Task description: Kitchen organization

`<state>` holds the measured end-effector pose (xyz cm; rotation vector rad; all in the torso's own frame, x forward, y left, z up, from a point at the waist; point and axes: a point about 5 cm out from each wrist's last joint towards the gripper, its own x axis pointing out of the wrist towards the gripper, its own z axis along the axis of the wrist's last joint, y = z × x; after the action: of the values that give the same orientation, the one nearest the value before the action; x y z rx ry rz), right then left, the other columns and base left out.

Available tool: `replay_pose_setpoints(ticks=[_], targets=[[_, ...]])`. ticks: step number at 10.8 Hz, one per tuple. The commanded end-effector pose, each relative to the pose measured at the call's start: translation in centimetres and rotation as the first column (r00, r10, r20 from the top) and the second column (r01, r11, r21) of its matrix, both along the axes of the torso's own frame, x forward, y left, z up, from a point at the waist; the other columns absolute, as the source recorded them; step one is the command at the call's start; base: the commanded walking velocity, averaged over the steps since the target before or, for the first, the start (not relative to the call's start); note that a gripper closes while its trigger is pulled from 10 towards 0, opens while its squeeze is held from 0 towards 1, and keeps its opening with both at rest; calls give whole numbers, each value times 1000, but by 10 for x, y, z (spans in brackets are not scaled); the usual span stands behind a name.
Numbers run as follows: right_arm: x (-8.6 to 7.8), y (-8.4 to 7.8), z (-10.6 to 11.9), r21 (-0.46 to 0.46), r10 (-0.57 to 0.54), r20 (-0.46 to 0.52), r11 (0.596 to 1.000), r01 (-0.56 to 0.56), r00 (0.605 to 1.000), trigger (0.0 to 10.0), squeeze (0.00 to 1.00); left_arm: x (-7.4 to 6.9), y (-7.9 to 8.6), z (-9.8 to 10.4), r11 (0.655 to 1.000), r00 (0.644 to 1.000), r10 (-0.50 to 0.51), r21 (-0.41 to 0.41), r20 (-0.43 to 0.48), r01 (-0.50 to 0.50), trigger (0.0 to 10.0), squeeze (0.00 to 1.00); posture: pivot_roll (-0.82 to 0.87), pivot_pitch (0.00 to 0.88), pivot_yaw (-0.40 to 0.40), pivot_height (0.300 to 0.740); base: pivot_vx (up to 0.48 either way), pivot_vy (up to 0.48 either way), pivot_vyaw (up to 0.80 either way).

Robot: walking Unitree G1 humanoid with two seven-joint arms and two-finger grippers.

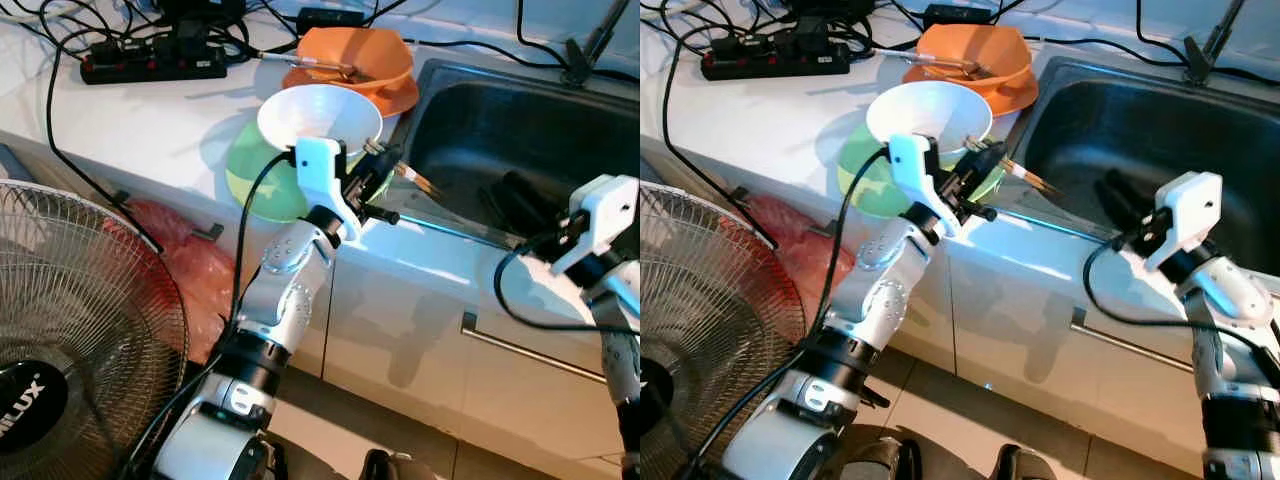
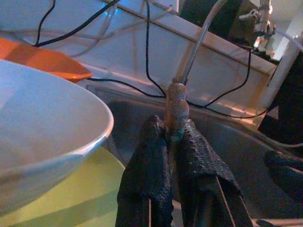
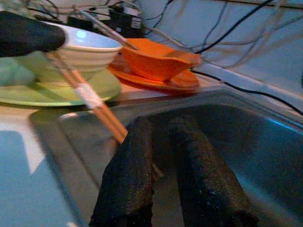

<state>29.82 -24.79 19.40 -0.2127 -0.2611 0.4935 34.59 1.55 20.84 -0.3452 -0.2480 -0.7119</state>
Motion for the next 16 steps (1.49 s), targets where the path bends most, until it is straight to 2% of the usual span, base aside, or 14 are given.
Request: replay_pose_setpoints(ticks=[1,5,9,11,13,16], targets=[[-4,-1,4,-14,28,-4,1000,-28,1000,10000,0,-12,-44,26,991,992,-113,-64,57,116,10000,0,-1,158,42,740,0,0,0],[-11,-10,1,-29,-2,-22,1000,1,1000,10000,0,-15,-63,33,983,982,-170,-52,83,174,10000,0,-13,167,57,740,0,0,0],[-15,-11,-1,-28,-30,-26,999,29,999,10000,0,-17,-81,50,970,970,-212,-94,122,223,10000,0,-22,168,68,740,0,0,0],[-15,-10,-3,-20,-34,-26,999,33,999,10000,0,-20,-90,52,955,957,-266,-100,115,278,10000,0,-16,169,74,740,0,0,0],[-15,-7,-4,-16,-26,-29,1000,26,999,10000,0,-29,-104,52,944,941,-312,-72,132,323,10000,0,-19,167,82,740,0,0,0],[-16,-8,-5,-25,-29,-35,999,28,999,10000,0,-33,-109,52,933,931,-341,-77,132,353,10000,0,-22,166,82,740,0,0,0]])
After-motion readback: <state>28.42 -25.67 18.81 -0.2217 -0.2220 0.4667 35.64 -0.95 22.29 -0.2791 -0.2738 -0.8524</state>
